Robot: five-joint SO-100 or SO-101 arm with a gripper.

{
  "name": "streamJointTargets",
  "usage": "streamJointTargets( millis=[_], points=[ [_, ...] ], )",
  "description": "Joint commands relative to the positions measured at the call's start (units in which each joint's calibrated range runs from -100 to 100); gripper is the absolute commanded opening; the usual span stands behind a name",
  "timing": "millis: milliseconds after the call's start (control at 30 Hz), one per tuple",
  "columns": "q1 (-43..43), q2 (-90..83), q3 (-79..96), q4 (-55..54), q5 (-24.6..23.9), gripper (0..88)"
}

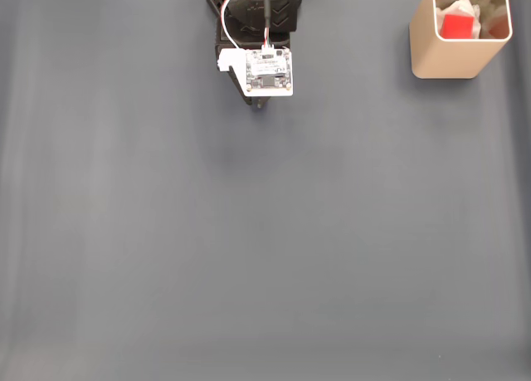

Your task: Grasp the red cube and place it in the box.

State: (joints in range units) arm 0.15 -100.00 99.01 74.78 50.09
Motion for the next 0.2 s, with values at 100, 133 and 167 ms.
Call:
streamJointTargets(
  millis=[100,133,167],
  points=[
    [-0.43,0.09,0.81,1.12,-0.78,1.4],
    [-0.43,0.09,0.81,1.12,-0.78,1.4],
    [-0.43,0.09,0.81,1.12,-0.78,1.4]
  ],
)
